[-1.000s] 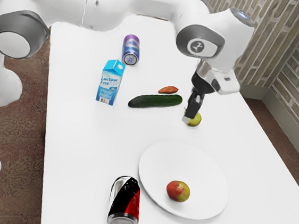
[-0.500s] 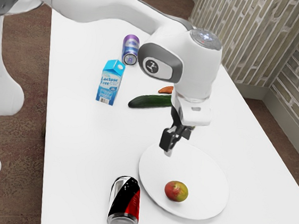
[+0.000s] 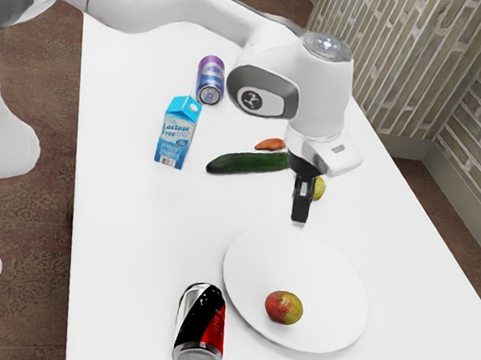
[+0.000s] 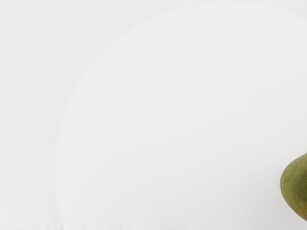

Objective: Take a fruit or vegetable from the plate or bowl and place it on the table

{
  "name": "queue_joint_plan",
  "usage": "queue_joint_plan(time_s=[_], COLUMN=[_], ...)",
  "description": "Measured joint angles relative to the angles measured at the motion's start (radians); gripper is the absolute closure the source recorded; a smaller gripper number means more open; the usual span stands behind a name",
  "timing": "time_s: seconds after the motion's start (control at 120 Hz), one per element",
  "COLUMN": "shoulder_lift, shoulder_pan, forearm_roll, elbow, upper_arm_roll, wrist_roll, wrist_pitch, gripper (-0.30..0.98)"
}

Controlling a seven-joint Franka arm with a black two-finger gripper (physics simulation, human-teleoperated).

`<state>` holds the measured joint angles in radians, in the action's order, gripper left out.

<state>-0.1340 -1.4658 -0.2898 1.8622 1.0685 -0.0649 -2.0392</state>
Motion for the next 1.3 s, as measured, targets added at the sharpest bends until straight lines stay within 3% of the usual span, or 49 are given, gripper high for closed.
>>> queue_joint_plan(time_s=[0.05, 0.083, 0.125, 0.183, 0.267, 0.45, 0.692, 0.85, 1.0, 1.175, 1.3], shoulder_lift=[0.102, 0.189, 0.346, 0.454, 0.497, 0.406, 0.17, 0.124, 0.205, 0.249, 0.277], shoulder_pan=[0.62, 0.883, 1.059, 1.276, 1.379, 1.343, 1.249, 1.209, 1.181, 1.314, 1.325], forearm_roll=[0.079, 0.119, 0.145, 0.157, 0.17, 0.223, 0.241, 0.254, 0.29, 0.309, 0.318], elbow=[-0.063, -0.161, -0.384, -0.546, -0.591, -0.395, -0.05, -0.007, -0.017, -0.032, -0.05], upper_arm_roll=[-0.648, -0.945, -1.133, -1.238, -1.268, -1.324, -1.322, -1.311, -1.311, -1.312, -1.319], wrist_roll=[-0.003, -0.004, -0.004, -0.005, -0.006, -0.011, -0.016, -0.017, -0.016, -0.016, -0.015], wrist_pitch=[0.011, 0.031, 0.092, 0.177, 0.274, 0.374, 0.152, 0.0, -0.032, -0.035, -0.033], gripper=[0.02, 0.02, 0.02, 0.02, 0.02, 0.02, 0.02, 0.03, 0.03, 0.03, 0.03])
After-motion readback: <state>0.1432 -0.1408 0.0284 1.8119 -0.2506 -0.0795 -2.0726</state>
